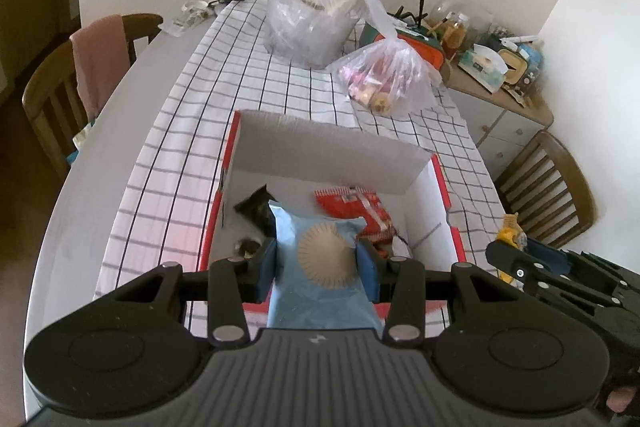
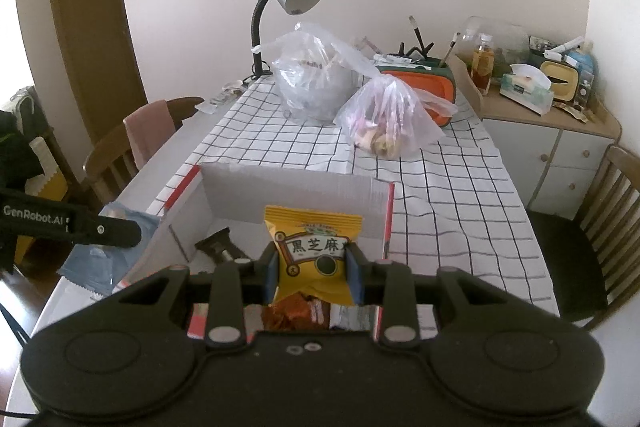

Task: Organize snacks
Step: 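Carry both snacks into the red box and open both tools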

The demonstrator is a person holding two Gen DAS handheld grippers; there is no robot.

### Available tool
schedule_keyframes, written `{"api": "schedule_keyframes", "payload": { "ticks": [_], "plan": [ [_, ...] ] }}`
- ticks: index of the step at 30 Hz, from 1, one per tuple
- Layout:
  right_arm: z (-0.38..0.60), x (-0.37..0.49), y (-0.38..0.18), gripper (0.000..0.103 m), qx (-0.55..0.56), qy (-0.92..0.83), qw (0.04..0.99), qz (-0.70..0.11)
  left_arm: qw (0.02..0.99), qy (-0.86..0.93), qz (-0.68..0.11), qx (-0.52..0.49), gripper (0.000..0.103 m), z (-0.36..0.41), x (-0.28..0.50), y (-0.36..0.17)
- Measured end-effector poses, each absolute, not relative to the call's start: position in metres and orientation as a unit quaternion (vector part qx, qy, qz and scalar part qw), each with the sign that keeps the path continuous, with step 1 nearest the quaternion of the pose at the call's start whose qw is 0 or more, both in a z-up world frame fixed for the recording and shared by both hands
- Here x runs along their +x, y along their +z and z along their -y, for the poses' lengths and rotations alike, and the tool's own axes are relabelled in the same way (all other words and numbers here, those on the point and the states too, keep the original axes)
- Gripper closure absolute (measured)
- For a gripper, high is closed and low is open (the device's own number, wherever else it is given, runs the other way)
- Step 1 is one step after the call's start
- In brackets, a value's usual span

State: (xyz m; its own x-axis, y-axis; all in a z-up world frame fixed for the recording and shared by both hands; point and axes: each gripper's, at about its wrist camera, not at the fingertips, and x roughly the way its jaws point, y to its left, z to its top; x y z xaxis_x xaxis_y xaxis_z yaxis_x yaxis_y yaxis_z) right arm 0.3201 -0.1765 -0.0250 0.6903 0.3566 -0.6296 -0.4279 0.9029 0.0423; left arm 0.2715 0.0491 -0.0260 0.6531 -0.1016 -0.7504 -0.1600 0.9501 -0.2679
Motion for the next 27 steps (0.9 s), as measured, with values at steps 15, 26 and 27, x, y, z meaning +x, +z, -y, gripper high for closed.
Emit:
{"api": "schedule_keyframes", "payload": {
  "ticks": [15,26,27],
  "plan": [
    [0.145,0.387,-0.077,0.071,-0.075,0.222,0.891,-0.390,0.872,0.053,-0.465,-0.143,0.061,-0.063,0.344,-0.076],
    [0.123,0.403,-0.115,0.071,-0.107,0.229,0.871,-0.421,0.857,0.057,-0.497,-0.121,0.061,-0.064,0.377,-0.111],
    [0.123,0.404,-0.118,0.071,-0.109,0.228,0.870,-0.424,0.856,0.055,-0.500,-0.119,0.061,-0.063,0.379,-0.114]
  ]
}}
